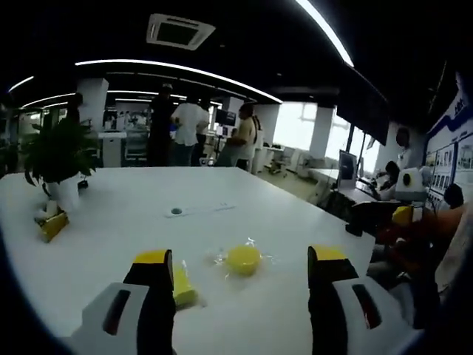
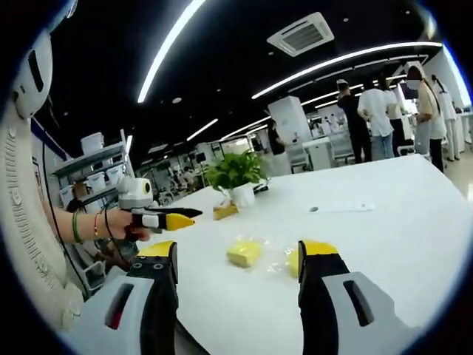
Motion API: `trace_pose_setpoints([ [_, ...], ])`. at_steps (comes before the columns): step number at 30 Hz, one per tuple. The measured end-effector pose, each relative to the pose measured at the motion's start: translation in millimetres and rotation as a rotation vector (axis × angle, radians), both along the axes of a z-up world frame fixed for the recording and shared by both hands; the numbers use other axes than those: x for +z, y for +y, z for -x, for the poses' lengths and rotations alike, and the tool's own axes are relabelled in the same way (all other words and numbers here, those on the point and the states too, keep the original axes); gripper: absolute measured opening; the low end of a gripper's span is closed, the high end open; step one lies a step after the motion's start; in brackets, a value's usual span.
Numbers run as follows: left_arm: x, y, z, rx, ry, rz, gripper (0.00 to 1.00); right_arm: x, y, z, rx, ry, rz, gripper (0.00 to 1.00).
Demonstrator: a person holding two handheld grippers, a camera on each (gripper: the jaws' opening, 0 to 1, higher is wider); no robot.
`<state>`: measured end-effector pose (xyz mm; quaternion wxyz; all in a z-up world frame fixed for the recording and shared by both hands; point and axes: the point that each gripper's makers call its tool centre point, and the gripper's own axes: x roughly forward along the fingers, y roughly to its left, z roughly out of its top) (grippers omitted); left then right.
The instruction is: Compare the silicone blocks by pressing each to a similar depth, holding the contact briefly, and releasing to observe deformation and rebound differences across the visible hardness samples.
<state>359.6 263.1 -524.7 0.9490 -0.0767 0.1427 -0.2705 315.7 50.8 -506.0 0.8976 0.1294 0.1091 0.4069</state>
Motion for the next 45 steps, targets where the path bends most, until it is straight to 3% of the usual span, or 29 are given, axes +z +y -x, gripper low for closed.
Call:
trace_pose_setpoints([
  [7,-0.2,30.9,49.6,0.058,-0.017,0.055,0.74,-10.8,1.0,30.0,-0.017,0.025,-0.005,0.67],
  [14,8.7,49.8,71.9,0.114,-0.049,0.134,0.76,-17.2,-2.3,45.8,-0.055,0.042,-0.005,0.72],
  [18,0.4,57.7,81.9,0.111,-0.011,0.144,0.78,-22.7,-1.1,48.7,-0.071,0.054,0.017,0.75],
  [23,0.2,69.7,88.5,0.145,-0.007,0.195,0.77,-17.8,-2.8,49.3,-0.118,-0.004,0.040,0.73],
  [28,3.6,70.2,86.6,0.161,-0.015,0.213,0.77,-16.5,-6.7,49.4,-0.160,-0.015,0.028,0.72],
  [35,1.1,57.6,90.4,0.098,-0.008,0.132,0.79,-16.0,-11.3,48.4,-0.196,-0.018,0.022,0.71],
  [45,5.1,62.9,94.0,0.133,-0.015,0.135,0.78,-20.9,-8.6,44.4,-0.186,-0.009,0.046,0.70],
])
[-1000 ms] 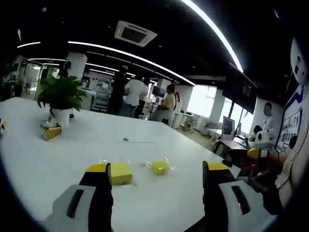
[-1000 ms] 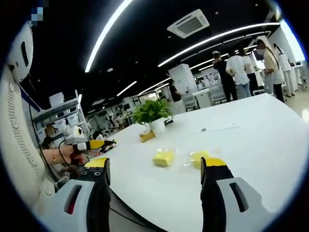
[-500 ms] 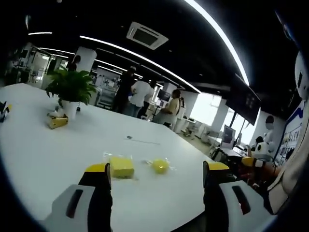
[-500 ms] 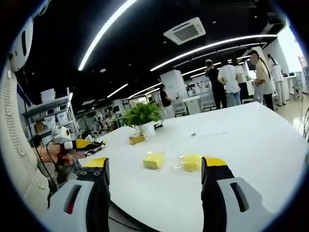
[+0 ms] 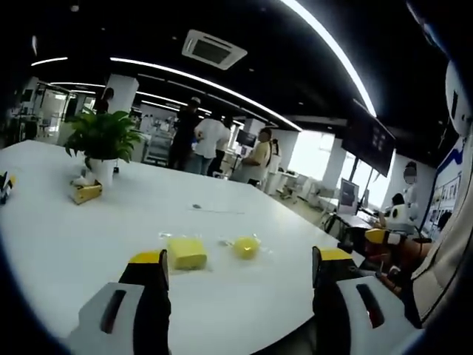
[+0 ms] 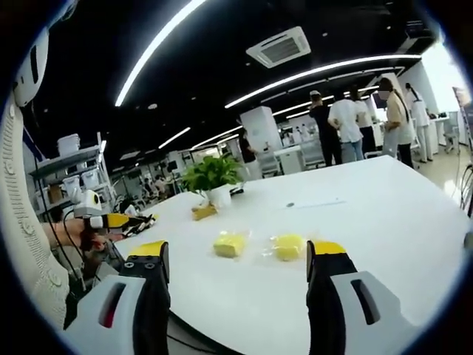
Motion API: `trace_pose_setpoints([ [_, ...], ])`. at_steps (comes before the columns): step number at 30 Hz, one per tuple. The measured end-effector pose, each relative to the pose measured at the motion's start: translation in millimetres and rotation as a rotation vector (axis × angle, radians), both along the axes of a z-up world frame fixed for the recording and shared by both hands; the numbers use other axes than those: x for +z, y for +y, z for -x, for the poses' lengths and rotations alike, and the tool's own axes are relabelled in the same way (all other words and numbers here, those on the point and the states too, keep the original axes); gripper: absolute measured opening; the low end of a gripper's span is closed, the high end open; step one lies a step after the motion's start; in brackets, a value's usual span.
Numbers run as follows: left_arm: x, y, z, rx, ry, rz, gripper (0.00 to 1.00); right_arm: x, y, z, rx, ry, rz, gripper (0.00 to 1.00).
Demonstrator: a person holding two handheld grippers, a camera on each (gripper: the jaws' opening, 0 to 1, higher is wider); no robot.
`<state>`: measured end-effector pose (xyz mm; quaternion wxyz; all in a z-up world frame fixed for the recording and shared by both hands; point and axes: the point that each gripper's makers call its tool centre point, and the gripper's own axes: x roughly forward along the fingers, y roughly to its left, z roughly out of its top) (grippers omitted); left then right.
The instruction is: Compare the silicone blocks by pressing each to a similar depth, holding the contact briefly, and releasing to observe deformation and rebound differences across the visible hardness samples.
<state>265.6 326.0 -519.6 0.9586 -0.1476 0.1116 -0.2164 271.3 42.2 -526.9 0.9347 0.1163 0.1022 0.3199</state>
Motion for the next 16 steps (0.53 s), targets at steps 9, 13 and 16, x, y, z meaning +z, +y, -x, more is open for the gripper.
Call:
trace_pose_setpoints([
  [9,6.1,-4.8,-2.9,0.004,-0.013,0.028,0.84,2.3,2.0,-3.4,0.018,-0.001,0.000,0.70],
  [13,1.6,-5.2,-1.9,0.003,0.011,0.046,0.88,-0.4,1.9,-3.4,0.016,0.008,-0.005,0.70],
  [16,-0.1,-1.4,-3.0,0.015,0.015,0.038,0.87,-5.7,4.9,-3.6,0.021,0.026,-0.003,0.70],
])
